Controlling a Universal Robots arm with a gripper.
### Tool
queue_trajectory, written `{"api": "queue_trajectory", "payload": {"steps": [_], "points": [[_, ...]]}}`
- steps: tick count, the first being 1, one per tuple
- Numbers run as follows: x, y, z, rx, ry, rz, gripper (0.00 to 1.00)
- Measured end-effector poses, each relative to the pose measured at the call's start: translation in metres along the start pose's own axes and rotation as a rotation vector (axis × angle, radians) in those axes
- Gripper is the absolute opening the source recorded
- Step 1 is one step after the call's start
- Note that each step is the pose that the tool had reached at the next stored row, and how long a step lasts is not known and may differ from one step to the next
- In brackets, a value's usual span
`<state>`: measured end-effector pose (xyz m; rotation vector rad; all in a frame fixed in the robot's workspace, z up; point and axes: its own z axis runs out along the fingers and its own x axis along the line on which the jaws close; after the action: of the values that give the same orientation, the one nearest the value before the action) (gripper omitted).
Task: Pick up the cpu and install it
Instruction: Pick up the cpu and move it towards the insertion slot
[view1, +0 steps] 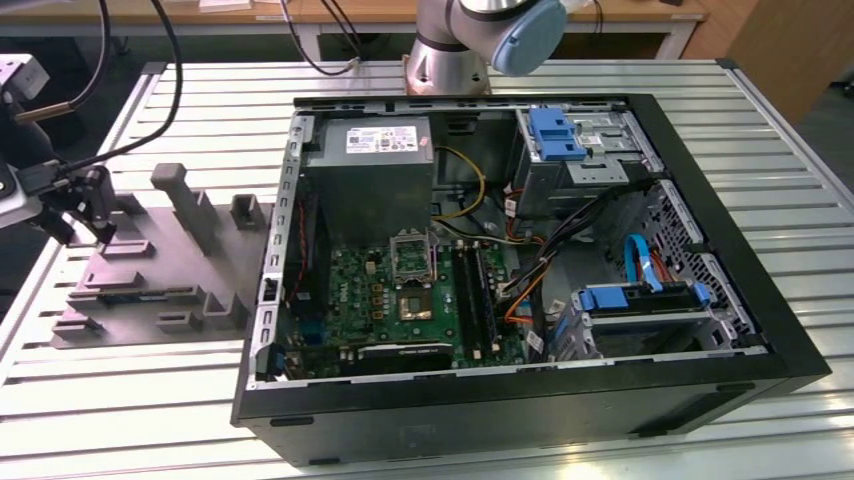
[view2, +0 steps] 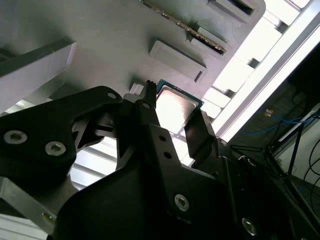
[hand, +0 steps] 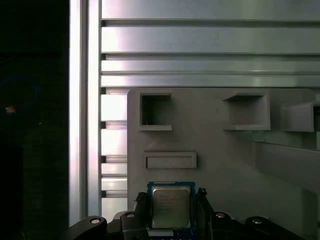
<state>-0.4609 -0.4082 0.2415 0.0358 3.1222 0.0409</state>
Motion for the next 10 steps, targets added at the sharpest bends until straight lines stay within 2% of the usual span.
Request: {"api": "queue_trajectory", "payload": {"steps": [10], "points": [[-0.0001, 0.0001, -0.0026, 0.0000, 0.0000, 0.000, 0.47]]}}
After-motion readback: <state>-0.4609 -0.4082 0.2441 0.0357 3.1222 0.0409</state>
